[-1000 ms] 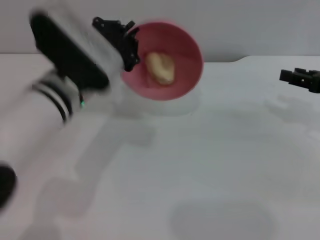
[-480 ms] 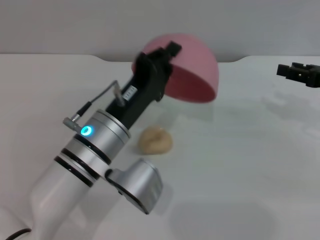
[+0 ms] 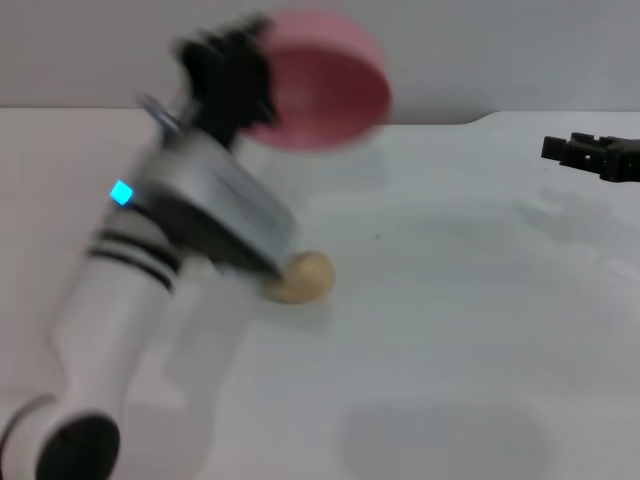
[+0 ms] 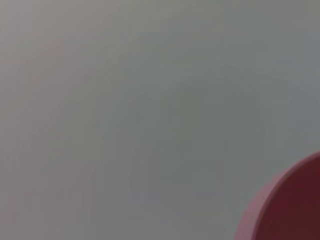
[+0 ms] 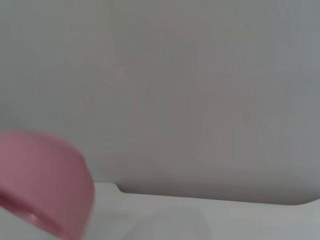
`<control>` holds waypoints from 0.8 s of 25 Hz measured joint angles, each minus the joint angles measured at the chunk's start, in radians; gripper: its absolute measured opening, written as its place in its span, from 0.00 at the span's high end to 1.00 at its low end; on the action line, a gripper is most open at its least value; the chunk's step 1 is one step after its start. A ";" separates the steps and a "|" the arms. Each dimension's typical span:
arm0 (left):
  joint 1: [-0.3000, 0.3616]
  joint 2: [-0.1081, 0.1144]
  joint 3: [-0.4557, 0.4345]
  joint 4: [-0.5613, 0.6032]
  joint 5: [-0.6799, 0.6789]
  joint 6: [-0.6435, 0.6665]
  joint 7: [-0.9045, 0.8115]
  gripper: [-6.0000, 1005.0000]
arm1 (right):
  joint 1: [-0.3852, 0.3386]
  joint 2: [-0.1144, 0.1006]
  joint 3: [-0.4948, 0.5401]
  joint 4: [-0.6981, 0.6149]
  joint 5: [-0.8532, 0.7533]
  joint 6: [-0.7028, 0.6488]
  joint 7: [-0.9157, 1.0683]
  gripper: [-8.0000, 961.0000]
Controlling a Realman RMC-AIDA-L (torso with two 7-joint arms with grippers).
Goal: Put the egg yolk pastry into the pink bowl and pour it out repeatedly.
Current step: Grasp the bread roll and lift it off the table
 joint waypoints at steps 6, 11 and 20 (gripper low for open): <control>0.058 0.012 -0.282 0.225 -0.179 -0.307 -0.181 0.99 | 0.014 0.002 -0.043 0.003 0.000 -0.003 -0.038 0.46; -0.004 0.011 -0.733 0.255 -0.257 -1.001 -0.347 0.99 | 0.049 0.004 -0.104 0.031 0.000 0.007 -0.090 0.46; -0.251 0.056 -1.315 0.028 0.044 -1.907 -0.661 0.99 | 0.199 0.001 -0.291 0.157 -0.008 0.022 -0.170 0.44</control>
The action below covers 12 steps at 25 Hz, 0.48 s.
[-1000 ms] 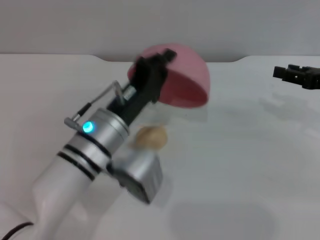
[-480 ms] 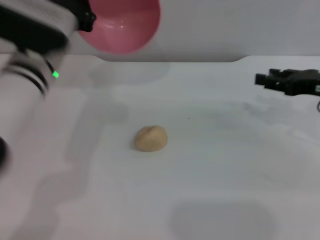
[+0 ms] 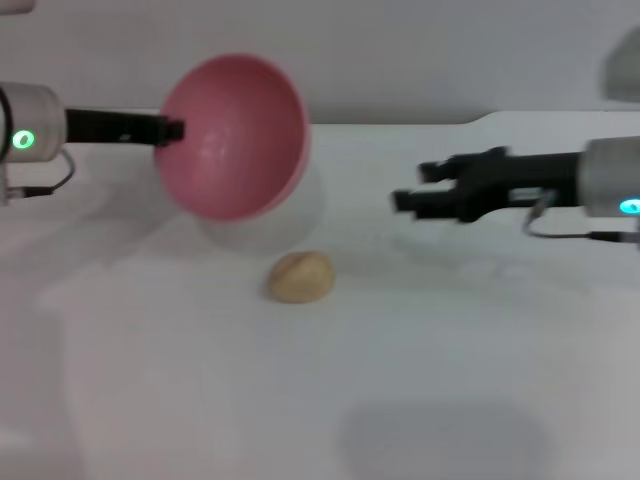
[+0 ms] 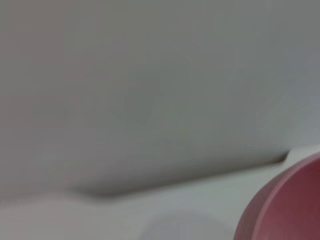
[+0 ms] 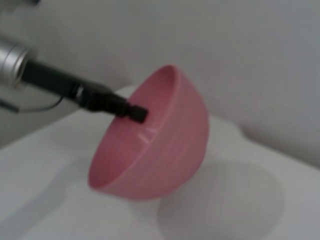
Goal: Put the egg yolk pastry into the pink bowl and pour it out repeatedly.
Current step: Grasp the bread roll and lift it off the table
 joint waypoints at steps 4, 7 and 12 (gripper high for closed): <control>0.022 0.005 -0.009 0.128 0.179 -0.106 -0.180 0.99 | 0.069 0.002 -0.165 0.045 -0.002 0.081 0.019 0.34; 0.045 0.000 -0.010 0.213 0.251 -0.181 -0.246 0.99 | 0.095 0.009 -0.273 0.054 0.005 0.145 0.024 0.24; 0.054 0.000 -0.041 0.278 0.305 -0.306 -0.306 0.99 | 0.109 0.014 -0.447 0.049 0.052 0.240 0.024 0.24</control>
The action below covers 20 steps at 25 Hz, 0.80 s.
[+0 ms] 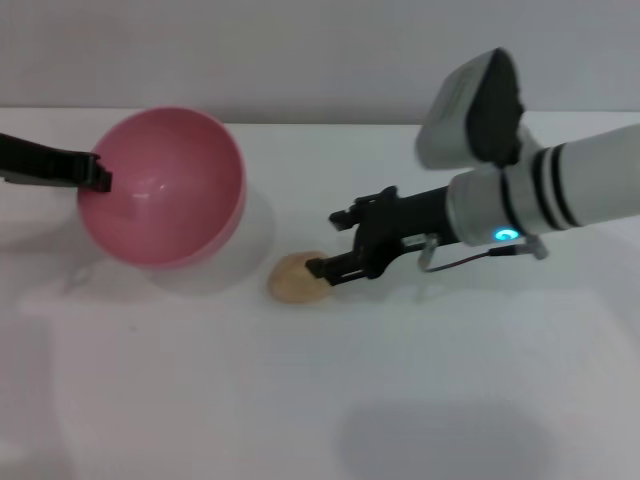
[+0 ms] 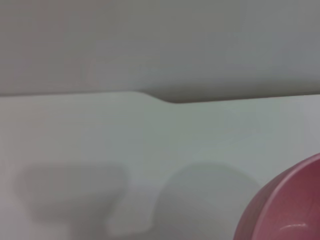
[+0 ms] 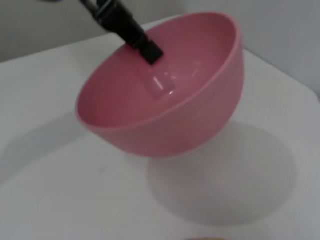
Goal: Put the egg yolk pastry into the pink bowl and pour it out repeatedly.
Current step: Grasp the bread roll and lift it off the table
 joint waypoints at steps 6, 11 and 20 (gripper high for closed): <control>0.012 -0.008 -0.046 0.014 0.005 -0.041 0.003 0.99 | 0.009 0.001 -0.205 -0.004 0.033 0.138 -0.003 0.24; 0.020 -0.013 -0.045 0.019 0.006 -0.048 0.003 0.99 | 0.000 0.007 -0.395 0.003 0.076 0.327 0.000 0.24; 0.024 -0.014 -0.038 0.020 0.007 -0.054 0.006 0.99 | -0.002 0.007 -0.452 0.027 0.126 0.405 0.001 0.26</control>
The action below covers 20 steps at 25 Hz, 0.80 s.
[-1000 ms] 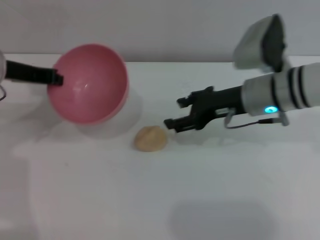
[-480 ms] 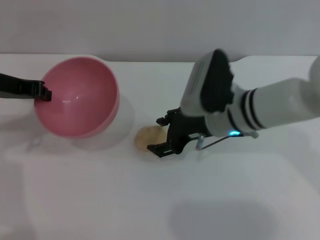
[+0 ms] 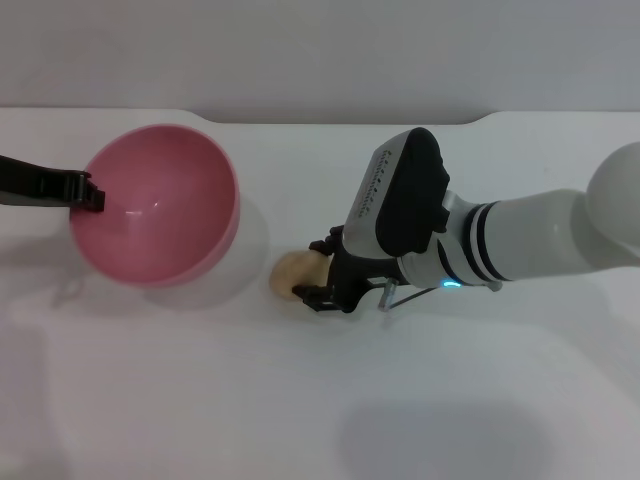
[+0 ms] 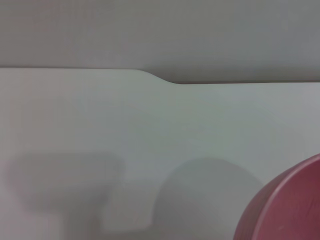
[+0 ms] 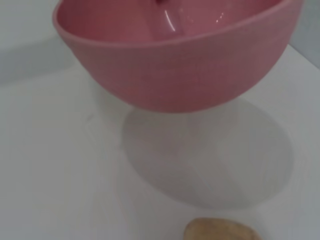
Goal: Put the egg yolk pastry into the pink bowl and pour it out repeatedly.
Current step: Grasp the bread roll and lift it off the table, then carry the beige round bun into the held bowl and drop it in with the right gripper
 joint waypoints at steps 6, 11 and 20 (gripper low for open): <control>0.000 -0.001 -0.001 0.000 0.000 0.000 0.011 0.99 | -0.014 -0.007 0.011 0.000 0.051 -0.006 0.000 0.43; 0.000 -0.002 0.000 -0.001 0.001 0.001 0.018 0.99 | -0.100 -0.020 0.149 -0.082 0.114 -0.063 -0.006 0.46; -0.046 -0.018 0.056 -0.053 0.001 0.015 0.045 0.99 | -0.314 -0.013 0.558 -0.367 0.120 -0.343 -0.111 0.53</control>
